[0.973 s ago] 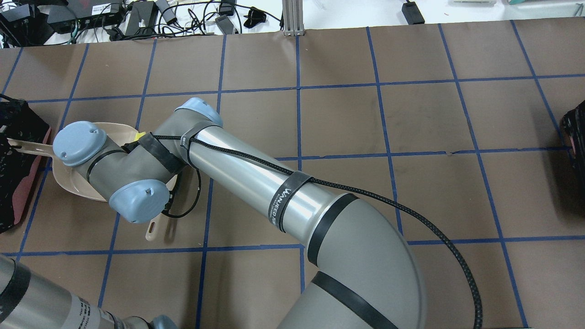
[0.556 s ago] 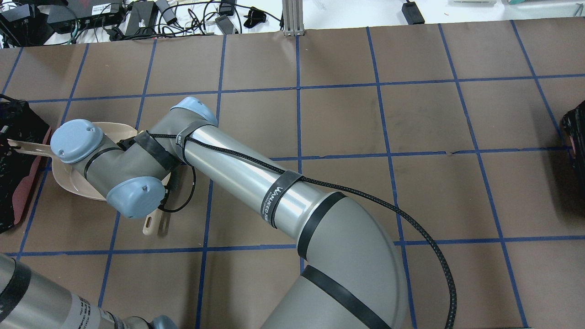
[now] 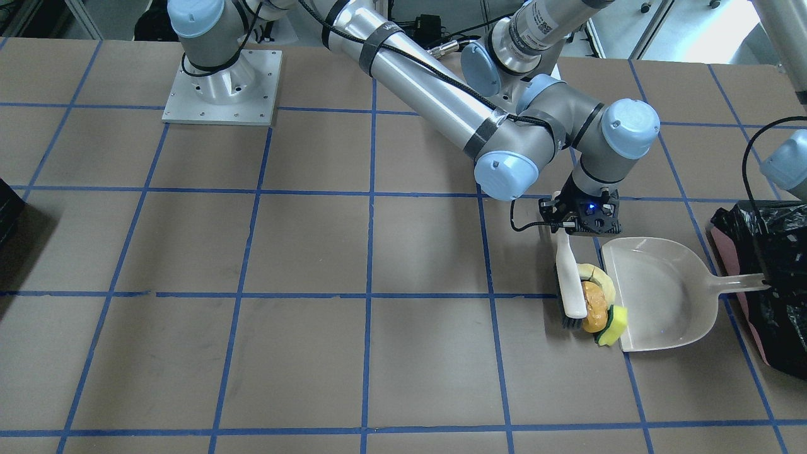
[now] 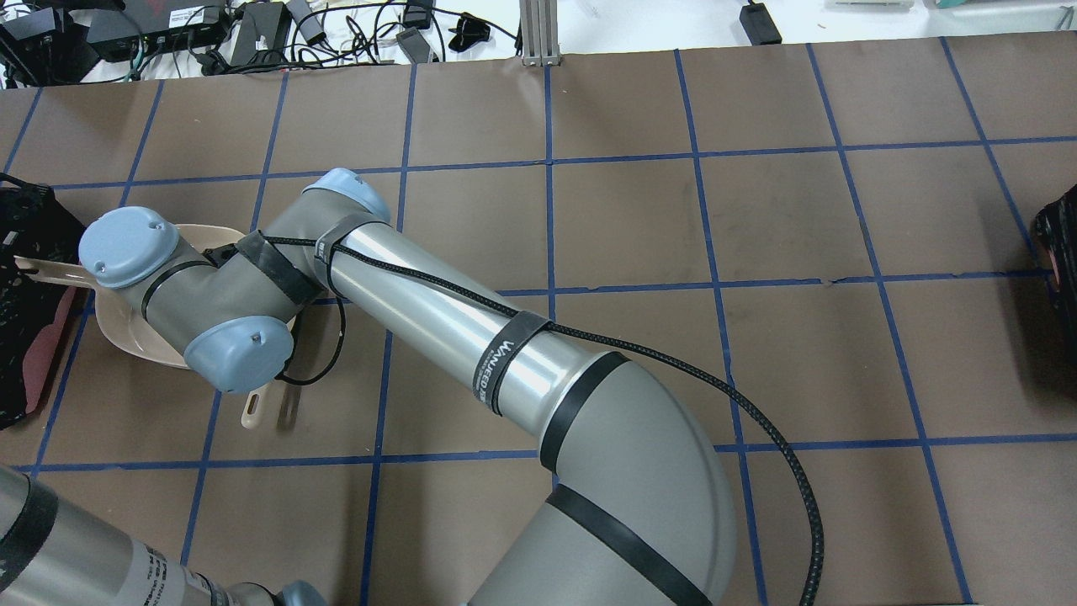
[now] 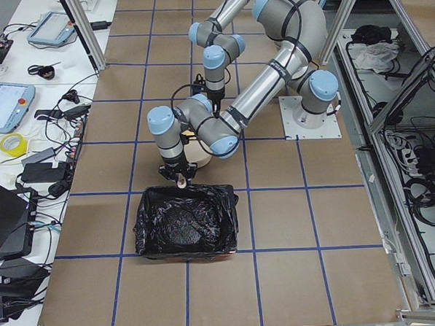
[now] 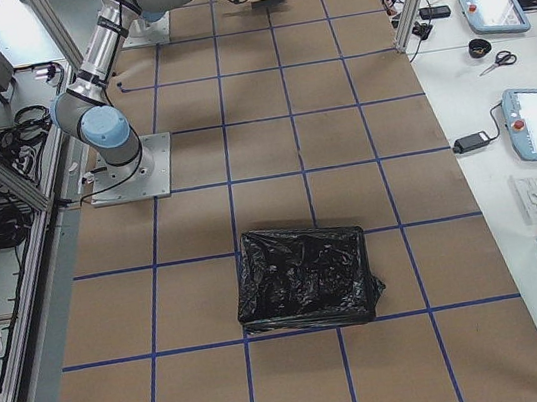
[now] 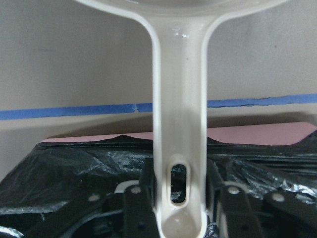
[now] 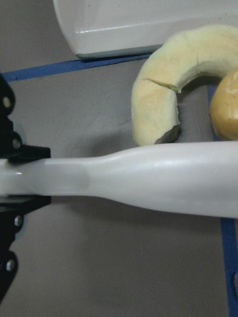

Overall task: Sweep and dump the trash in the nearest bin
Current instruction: 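Sweep the banana peel and bread into the dustpan with the right gripper's brush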

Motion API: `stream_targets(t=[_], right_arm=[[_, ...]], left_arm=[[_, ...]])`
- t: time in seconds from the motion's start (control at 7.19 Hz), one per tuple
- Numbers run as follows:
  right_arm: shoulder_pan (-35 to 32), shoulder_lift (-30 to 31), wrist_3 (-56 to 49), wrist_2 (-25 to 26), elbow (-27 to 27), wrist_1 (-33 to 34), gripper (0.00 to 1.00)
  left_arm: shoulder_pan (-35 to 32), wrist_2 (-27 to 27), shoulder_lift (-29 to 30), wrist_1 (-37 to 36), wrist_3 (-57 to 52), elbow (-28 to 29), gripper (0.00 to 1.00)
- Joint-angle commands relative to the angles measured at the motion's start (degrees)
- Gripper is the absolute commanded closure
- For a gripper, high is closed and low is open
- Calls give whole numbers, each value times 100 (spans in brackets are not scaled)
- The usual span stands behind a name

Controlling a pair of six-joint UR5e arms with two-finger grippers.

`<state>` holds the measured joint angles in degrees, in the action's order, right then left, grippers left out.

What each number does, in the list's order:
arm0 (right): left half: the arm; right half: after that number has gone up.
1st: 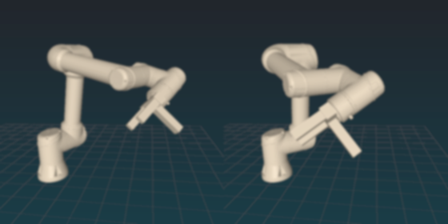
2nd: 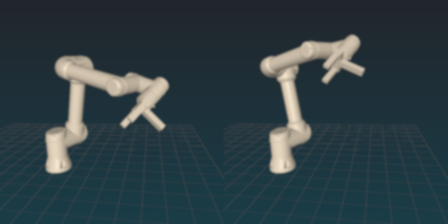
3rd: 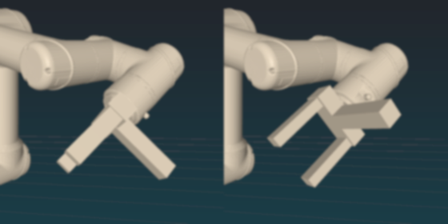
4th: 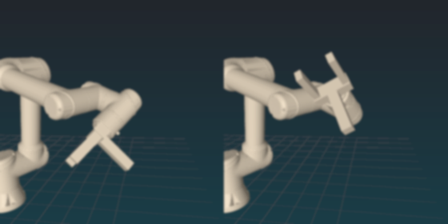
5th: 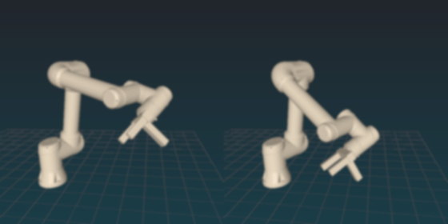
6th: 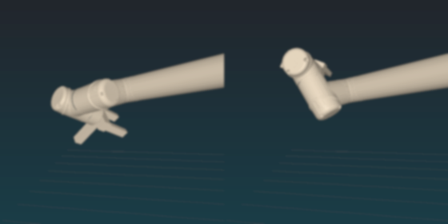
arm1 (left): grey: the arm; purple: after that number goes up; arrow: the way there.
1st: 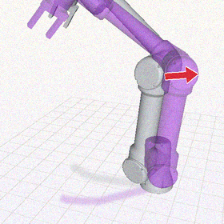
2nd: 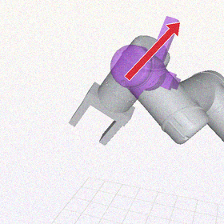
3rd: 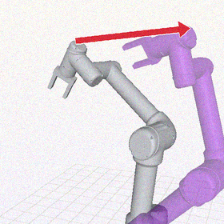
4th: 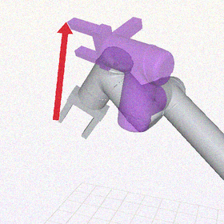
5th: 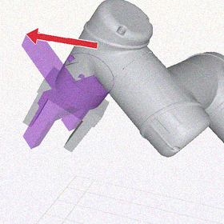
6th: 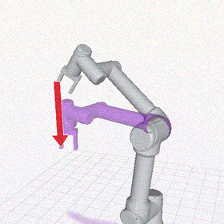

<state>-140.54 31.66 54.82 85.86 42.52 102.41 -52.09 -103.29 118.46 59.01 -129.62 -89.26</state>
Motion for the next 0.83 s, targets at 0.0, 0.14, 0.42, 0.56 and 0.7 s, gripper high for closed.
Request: stream_targets(t=[0.0,0.14,0.42,0.56,0.7], right_arm=[[0,-159,-58,-69,-68,7,100],[0,-160,46,-400,-216,8,100],[0,-169,152,-805,-497,8,100],[0,-203,178,-999,-655,16,100],[0,-221,248,-1219,-700,129,100]], left_arm=[[-3,2,11,-3,7,-3,100],[-12,-6,11,-3,15,-3,100],[-56,-33,90,-56,16,-12,100],[-56,-33,116,-134,16,-38,100],[-56,-24,125,-161,7,-47,100]])
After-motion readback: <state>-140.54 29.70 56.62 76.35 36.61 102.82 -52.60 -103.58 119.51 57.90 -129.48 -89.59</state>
